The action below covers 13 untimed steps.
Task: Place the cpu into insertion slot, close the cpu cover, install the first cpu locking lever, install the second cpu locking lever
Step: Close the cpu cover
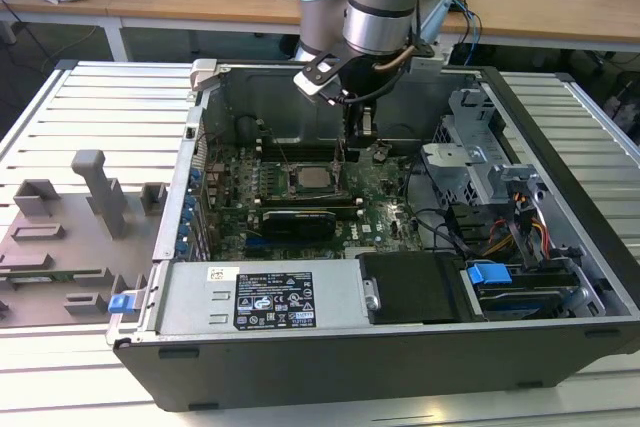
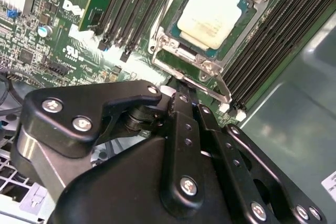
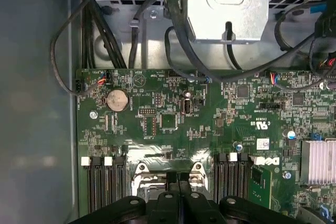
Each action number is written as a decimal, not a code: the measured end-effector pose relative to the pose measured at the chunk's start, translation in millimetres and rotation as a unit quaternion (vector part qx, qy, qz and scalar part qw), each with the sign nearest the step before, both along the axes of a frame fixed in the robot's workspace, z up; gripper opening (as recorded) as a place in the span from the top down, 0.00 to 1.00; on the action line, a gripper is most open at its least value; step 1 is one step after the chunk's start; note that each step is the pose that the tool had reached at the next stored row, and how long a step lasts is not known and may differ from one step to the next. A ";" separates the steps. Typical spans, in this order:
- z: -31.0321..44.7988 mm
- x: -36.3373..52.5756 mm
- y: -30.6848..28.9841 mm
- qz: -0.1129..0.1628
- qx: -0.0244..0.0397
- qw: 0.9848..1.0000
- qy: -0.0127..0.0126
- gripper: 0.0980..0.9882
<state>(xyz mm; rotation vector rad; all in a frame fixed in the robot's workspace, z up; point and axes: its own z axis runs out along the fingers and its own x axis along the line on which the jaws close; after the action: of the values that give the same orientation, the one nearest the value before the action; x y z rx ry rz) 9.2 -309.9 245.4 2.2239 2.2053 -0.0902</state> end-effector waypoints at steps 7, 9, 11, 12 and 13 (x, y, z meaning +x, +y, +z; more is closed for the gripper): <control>-0.3 -11.5 0.0 0.000 0.000 1.000 0.000 0.99; -0.4 -13.9 0.0 0.000 0.000 1.000 0.000 0.99; -0.5 -16.6 0.0 0.000 0.000 1.000 0.000 0.99; -0.6 -18.6 0.0 0.000 0.000 1.000 0.000 0.99; -0.6 -20.0 0.0 0.000 0.000 1.000 0.000 0.99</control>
<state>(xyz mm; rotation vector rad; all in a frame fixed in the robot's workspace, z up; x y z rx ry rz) -10.7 -309.9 244.8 2.2238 2.2053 -0.0903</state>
